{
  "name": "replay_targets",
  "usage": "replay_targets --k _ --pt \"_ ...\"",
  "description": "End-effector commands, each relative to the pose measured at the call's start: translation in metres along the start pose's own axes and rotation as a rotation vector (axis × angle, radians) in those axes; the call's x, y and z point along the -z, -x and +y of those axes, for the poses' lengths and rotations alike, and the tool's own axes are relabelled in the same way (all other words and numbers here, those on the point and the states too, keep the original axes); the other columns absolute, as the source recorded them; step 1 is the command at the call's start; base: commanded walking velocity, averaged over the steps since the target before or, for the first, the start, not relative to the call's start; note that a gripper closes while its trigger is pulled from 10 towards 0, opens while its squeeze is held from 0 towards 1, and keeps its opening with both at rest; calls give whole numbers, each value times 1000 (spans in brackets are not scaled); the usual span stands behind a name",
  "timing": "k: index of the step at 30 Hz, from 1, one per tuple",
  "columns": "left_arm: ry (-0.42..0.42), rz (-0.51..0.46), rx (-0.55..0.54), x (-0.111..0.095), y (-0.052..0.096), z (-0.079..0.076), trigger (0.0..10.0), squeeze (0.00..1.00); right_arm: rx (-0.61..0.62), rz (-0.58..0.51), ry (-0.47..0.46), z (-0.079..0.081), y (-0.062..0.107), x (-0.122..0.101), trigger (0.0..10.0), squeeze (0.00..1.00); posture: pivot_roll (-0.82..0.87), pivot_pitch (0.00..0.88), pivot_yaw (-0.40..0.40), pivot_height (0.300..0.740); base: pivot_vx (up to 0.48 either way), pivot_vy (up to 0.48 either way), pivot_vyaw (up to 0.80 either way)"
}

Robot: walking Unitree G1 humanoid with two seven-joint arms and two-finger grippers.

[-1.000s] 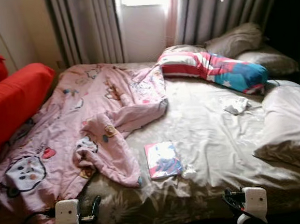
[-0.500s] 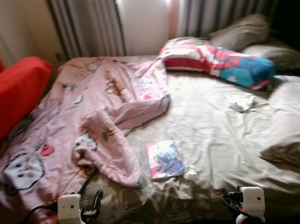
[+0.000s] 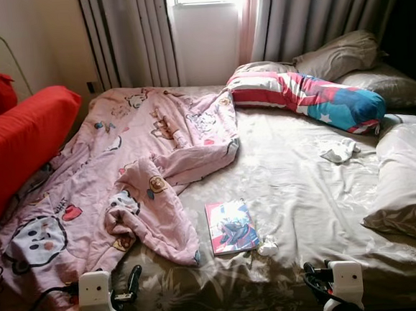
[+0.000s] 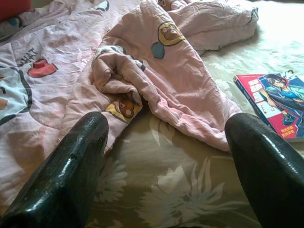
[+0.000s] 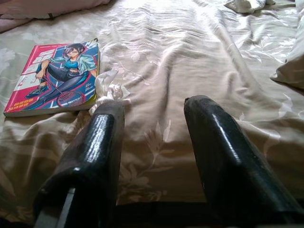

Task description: Clean up the room

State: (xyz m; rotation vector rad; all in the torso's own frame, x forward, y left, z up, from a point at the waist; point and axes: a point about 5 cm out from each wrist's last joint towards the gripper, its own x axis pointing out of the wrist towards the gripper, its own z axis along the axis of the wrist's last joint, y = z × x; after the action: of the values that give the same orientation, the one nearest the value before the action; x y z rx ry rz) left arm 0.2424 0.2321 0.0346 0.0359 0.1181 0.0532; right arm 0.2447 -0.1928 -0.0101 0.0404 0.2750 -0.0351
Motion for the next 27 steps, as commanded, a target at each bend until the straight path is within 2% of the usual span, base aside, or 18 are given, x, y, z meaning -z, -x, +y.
replay_targets --k 1,3,5,27 --pt "-1 6 7 2 -1 -2 10000 0 -1 -10 9 -1 -2 -2 10000 0 15 51 -35 627 247 0 800" --pt "-1 6 7 2 -1 -2 10000 0 0 -13 5 -1 -2 -3 10000 0 17 50 -35 627 249 0 800" --pt "-1 5 7 1 -1 -2 10000 0 7 -3 -17 -2 -2 -2 10000 0 17 50 -35 627 251 0 0" --pt "-4 0 13 1 -1 -3 10000 0 -11 -20 11 -1 -3 -4 10000 0 18 52 -32 627 252 0 0"
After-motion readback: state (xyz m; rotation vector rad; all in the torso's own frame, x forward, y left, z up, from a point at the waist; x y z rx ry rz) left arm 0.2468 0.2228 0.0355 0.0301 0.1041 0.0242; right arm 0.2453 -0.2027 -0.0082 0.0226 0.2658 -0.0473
